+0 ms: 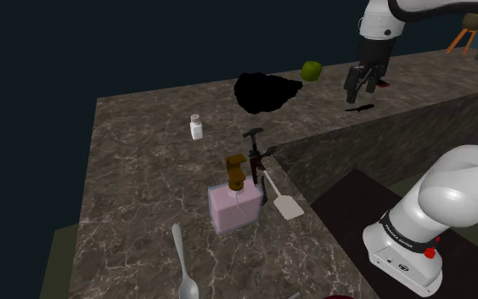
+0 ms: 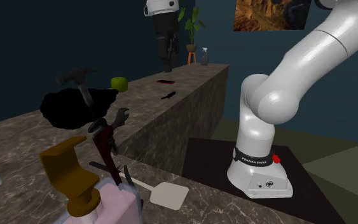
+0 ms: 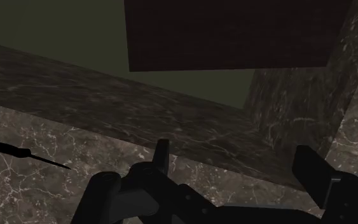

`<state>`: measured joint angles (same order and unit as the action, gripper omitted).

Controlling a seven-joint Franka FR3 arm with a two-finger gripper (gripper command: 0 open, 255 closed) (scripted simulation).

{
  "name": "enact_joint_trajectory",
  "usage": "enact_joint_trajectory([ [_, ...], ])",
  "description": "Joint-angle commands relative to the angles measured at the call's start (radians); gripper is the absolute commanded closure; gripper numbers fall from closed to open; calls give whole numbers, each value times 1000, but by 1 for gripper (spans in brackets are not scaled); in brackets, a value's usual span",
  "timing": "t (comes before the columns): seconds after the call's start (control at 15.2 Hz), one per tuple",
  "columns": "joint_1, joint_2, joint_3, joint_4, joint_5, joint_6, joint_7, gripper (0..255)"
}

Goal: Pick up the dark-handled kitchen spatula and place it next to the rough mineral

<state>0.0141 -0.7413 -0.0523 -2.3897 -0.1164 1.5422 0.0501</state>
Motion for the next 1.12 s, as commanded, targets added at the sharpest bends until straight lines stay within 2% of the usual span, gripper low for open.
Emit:
enact_joint_trajectory([
  [0.0, 0, 0, 0, 0, 0, 0, 0, 0],
  [0.53, 56, -22, 144, -170, 132, 194, 219, 0],
  [1.06, 116, 80, 311, -248, 251, 435, 435, 0],
])
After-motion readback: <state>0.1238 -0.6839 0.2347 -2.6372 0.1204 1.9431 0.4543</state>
